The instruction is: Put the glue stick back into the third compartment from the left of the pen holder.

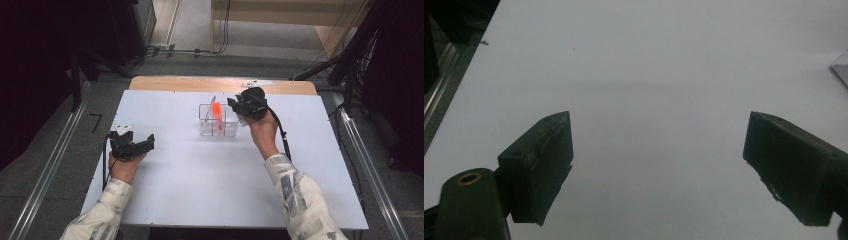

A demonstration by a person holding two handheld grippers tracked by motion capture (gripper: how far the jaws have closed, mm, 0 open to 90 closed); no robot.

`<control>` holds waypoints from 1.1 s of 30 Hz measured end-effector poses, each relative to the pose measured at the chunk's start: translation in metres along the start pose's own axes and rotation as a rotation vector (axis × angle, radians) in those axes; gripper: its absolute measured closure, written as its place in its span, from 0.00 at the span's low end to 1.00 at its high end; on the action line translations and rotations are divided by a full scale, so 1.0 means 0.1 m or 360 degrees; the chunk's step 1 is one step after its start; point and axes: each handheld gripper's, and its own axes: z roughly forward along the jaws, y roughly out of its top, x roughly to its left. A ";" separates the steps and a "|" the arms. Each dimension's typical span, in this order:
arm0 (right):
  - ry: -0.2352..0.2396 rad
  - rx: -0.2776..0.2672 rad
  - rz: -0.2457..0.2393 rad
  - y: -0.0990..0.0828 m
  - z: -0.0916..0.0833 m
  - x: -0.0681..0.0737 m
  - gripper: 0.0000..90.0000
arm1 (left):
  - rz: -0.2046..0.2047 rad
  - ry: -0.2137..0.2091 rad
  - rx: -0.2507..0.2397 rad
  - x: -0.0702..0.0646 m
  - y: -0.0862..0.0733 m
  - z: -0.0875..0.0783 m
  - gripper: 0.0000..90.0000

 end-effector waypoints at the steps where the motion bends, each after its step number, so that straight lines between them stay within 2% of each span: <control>1: -0.0005 -0.0006 0.0000 0.02 0.01 0.00 0.70 | 0.0000 0.0000 -0.0005 0.00 0.00 0.00 0.14; 11: -0.0010 -0.0018 -0.0012 0.16 0.10 0.04 0.70 | -0.0002 -0.0005 -0.0003 0.00 0.00 0.00 0.14; 23: -0.0013 -0.0026 -0.0012 0.20 0.20 0.04 0.70 | -0.0005 -0.0004 -0.0003 0.00 0.00 0.01 0.14; 33: -0.0018 -0.0021 0.0019 0.20 0.31 0.05 0.70 | -0.0012 -0.0006 -0.0007 0.01 0.00 0.00 0.14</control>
